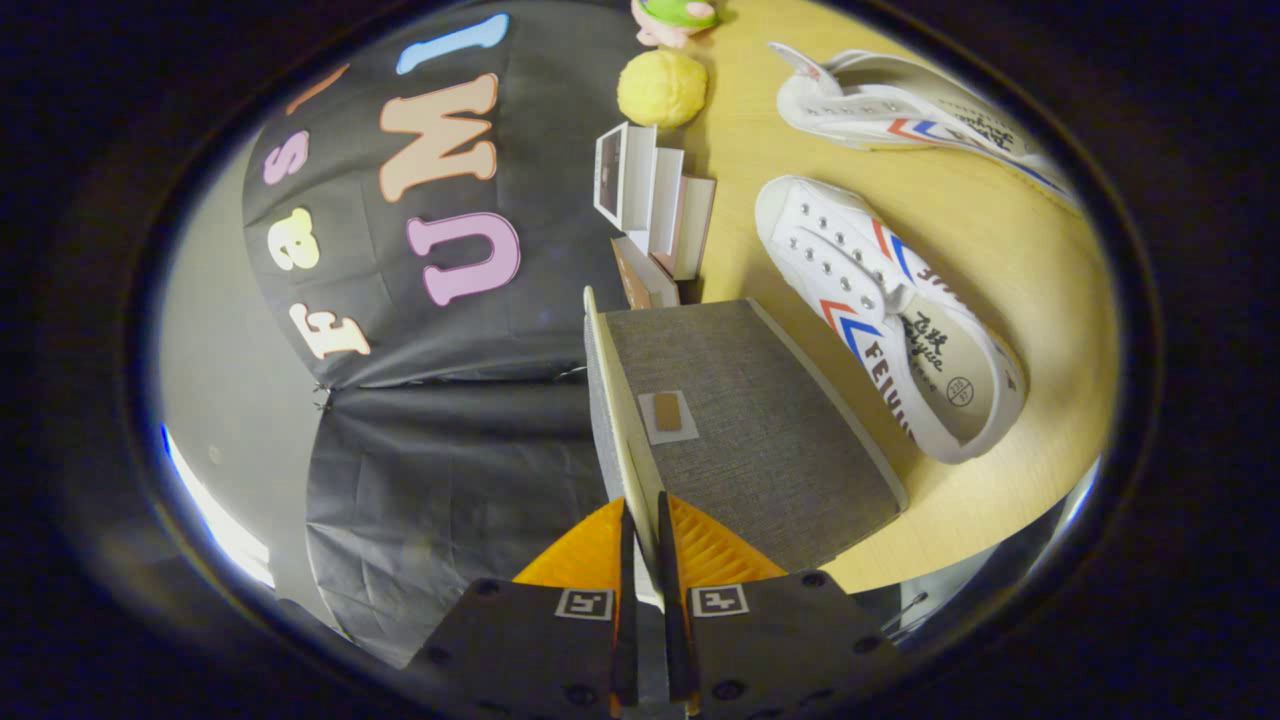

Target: Open the storage box then place both shoes into the box .Put the left shoe in first, then the right shoe, with the right side of both shoes facing outward in a uniform manner.

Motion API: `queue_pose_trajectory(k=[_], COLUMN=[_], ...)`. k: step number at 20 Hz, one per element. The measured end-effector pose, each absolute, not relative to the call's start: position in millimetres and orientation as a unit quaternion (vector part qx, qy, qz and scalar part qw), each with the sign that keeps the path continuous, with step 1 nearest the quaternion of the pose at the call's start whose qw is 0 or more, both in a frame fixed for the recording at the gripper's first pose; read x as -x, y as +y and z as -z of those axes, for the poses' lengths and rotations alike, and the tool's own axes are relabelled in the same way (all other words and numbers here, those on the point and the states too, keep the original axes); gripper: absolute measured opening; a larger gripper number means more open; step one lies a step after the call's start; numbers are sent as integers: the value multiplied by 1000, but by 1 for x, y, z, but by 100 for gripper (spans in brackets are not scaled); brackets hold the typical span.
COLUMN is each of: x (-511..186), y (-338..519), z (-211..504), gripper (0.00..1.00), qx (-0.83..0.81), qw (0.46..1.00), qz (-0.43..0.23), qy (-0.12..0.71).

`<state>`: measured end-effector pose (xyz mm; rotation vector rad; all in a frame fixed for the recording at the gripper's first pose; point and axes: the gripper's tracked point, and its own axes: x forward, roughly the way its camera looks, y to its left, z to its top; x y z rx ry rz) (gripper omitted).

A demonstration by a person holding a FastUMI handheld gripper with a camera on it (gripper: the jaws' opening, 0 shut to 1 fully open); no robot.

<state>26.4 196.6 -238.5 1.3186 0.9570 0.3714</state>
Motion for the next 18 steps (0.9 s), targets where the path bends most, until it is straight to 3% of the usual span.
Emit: queue_pose_trajectory(k=[9, 12, 18], x=[-23, -15, 7], y=[238, 270, 352], z=[161, 143, 116], gripper=[11, 10, 11], qx=[-539, -478, -400], qw=[706, 731, 727], qz=[-250, -283, -372], qy=[385, 396, 417])
